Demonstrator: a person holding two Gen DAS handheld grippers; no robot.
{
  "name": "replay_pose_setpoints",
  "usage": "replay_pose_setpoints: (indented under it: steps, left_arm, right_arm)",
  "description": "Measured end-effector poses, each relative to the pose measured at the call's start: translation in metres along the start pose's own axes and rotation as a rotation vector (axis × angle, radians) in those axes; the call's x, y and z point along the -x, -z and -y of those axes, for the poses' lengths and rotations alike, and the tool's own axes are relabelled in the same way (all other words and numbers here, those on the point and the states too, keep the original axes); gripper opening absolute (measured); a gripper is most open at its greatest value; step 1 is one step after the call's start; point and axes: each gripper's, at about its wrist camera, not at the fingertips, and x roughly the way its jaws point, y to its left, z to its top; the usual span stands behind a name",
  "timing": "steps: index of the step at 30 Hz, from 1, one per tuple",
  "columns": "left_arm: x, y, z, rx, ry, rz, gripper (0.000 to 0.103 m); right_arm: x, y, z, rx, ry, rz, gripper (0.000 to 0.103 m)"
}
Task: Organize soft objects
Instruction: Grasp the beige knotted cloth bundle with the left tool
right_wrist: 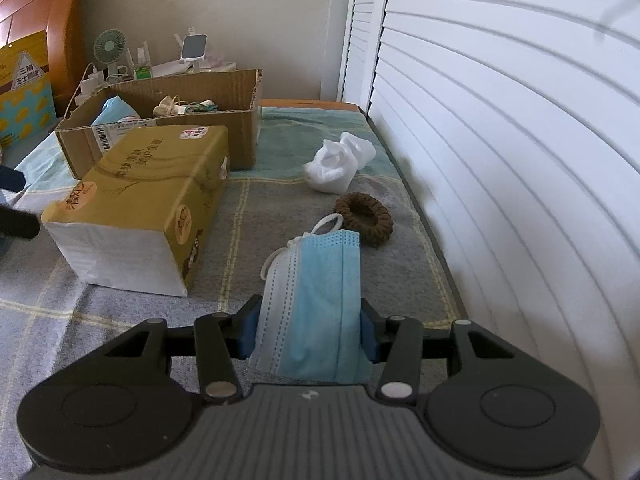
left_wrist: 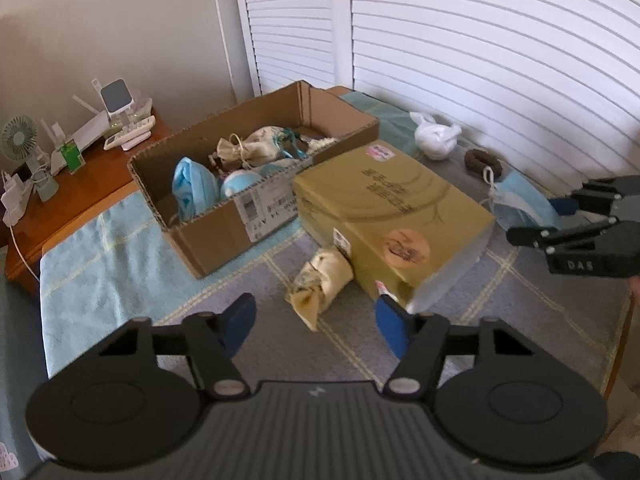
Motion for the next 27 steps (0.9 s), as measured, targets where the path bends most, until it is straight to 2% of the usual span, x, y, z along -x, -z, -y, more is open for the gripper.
replay_pose_setpoints:
  steps: [6,18,27]
  left_arm:
    - [-0.016,-0.008,-0.005,-0.020,0.006,-0.014,0.053]
    - [-0.043,-0.011,-0.012,-0.032,0.059,-0.081,0.043]
    - [-0.051,-0.010,-0.014,-0.020,0.087,-0.107,0.023]
  right_arm:
    - [-0.001,0.000,-0.002,0.003,-0.001,-0.005,0.056]
    - [-0.006,-0.003,-0.001,0.009,-0.010,-0.012,0.059]
    - [-0.005,-0.002,-0.003,0.018,-0.008,-0.018,0.058]
